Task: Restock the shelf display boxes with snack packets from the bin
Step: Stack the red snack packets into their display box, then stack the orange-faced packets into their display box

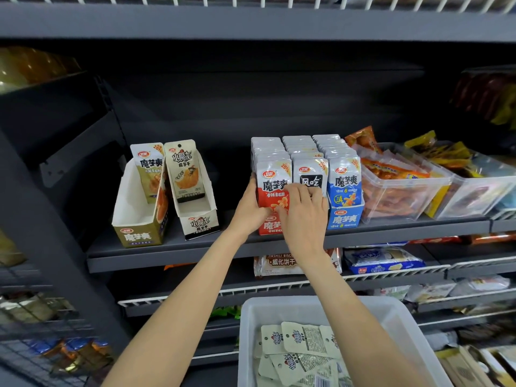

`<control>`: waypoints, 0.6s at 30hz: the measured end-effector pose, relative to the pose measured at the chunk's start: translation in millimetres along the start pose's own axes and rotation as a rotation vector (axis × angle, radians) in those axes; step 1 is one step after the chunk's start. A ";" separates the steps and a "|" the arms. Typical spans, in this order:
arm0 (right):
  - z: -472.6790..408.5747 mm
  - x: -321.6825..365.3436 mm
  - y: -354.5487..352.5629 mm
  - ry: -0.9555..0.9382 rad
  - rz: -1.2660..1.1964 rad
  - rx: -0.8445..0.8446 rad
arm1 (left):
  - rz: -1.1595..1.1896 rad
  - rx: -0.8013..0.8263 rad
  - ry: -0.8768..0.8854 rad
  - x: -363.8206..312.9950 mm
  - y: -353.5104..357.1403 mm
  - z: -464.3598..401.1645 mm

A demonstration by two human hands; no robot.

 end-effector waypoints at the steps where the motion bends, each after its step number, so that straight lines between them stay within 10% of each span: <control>1: 0.5 -0.6 0.8 0.001 0.001 0.003 | 0.005 -0.002 -0.002 0.4 0.2 -0.4; 10: 12.4 -1.0 -6.2 -0.053 -0.138 -0.080 | -0.100 -0.110 0.062 -2.4 -9.5 20.6; 18: 86.8 -12.6 -36.0 -0.116 -0.591 0.138 | -0.241 -0.498 0.530 1.4 -19.0 118.3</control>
Point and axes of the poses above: each hand's wrist, its own z-axis away from the middle knuckle, its own y-axis out of the palm, x = y × z, the point moved 5 cm from there along -z, towards the middle knuckle, and after that the axes turned 1 degree about -y, right-handed, at the moved point
